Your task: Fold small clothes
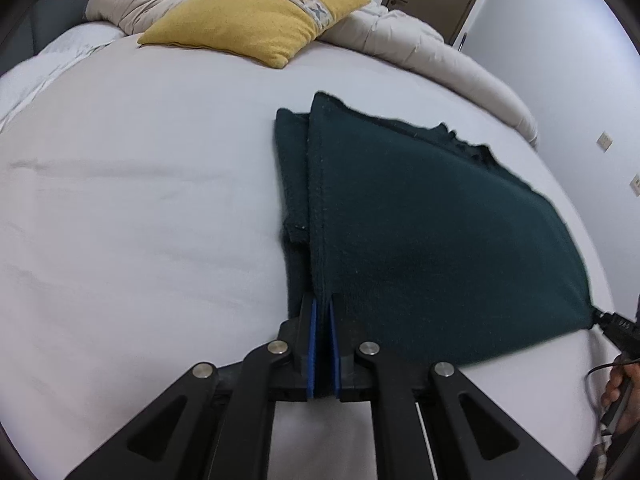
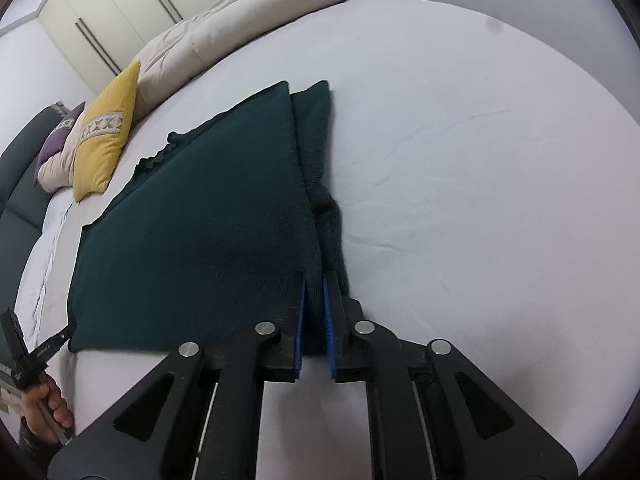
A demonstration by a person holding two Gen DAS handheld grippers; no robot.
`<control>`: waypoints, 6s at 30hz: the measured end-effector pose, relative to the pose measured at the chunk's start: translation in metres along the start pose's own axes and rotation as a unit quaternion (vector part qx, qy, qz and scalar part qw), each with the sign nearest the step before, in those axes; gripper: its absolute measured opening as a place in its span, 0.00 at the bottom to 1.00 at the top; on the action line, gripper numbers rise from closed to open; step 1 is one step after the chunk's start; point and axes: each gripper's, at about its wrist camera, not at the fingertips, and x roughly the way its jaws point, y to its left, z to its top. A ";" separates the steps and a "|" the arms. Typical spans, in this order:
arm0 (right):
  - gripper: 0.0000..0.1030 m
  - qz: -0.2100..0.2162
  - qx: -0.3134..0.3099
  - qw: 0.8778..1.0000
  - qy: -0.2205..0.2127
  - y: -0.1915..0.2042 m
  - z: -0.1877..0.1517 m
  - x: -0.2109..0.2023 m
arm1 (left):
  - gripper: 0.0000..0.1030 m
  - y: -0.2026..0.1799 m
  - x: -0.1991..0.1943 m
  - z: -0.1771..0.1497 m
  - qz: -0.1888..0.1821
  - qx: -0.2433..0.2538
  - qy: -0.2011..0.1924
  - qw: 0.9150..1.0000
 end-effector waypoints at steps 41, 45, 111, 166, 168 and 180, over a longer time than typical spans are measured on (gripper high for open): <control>0.57 0.129 0.077 0.986 -0.076 0.063 0.063 0.035 | 0.74 0.036 -0.018 0.043 -0.070 -0.099 -0.094 0.988; 0.58 0.212 0.023 0.977 -0.028 0.128 0.049 0.049 | 0.74 0.041 0.005 0.039 -0.125 -0.128 -0.024 0.984; 0.54 0.288 0.113 0.939 0.147 0.108 0.057 0.112 | 0.42 -0.176 -0.005 0.076 -0.260 -0.004 0.015 0.965; 0.15 0.184 0.046 0.971 0.148 0.030 0.056 0.055 | 0.52 -0.222 0.031 -0.006 -0.206 0.119 0.064 0.969; 0.08 0.196 0.066 0.969 0.134 0.018 0.054 0.050 | 0.52 -0.222 0.029 -0.004 -0.205 0.115 0.059 0.970; 0.06 0.241 0.118 0.957 0.105 -0.034 0.022 0.060 | 0.53 -0.255 0.061 0.027 -0.158 0.164 0.040 0.973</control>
